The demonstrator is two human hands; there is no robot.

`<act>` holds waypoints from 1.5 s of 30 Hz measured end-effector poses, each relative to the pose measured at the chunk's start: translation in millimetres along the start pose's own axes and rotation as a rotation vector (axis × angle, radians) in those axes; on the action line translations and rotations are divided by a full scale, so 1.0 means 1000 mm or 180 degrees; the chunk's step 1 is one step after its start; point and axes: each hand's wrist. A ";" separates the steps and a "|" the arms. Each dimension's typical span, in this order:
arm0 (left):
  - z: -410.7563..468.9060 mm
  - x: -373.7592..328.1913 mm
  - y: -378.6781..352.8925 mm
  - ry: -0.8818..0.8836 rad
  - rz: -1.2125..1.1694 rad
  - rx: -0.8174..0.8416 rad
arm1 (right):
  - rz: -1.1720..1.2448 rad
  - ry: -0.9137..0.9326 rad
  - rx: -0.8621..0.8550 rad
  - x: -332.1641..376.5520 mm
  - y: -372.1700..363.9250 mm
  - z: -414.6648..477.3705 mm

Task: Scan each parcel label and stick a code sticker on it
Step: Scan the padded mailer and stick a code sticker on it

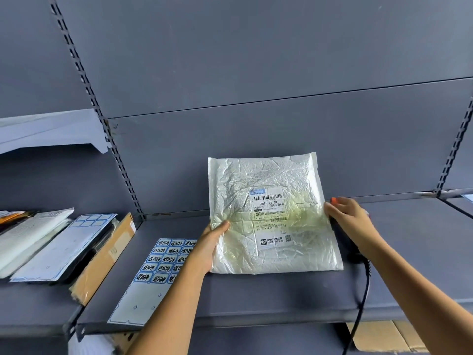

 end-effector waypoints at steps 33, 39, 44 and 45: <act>-0.041 0.023 0.158 -0.0329 0.3528 0.0641 | -0.1683 0.1666 0.1453 0.056 -0.146 -0.043; -0.037 0.036 0.165 -0.0788 0.3768 0.0305 | -0.2206 0.2142 0.2560 0.039 -0.225 -0.071; -0.039 0.039 0.162 -0.1237 0.4013 0.0082 | -0.2525 0.2591 0.2554 0.005 -0.244 -0.073; -0.040 0.039 0.162 -0.1299 0.4024 0.0057 | -0.2547 0.2674 0.2477 0.002 -0.245 -0.073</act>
Point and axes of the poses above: each hand's wrist, its own z-axis towards the middle knuckle, its own y-axis out of the back of the hand, x = y × z, and after that the axes turned 9 degrees about z, right-handed
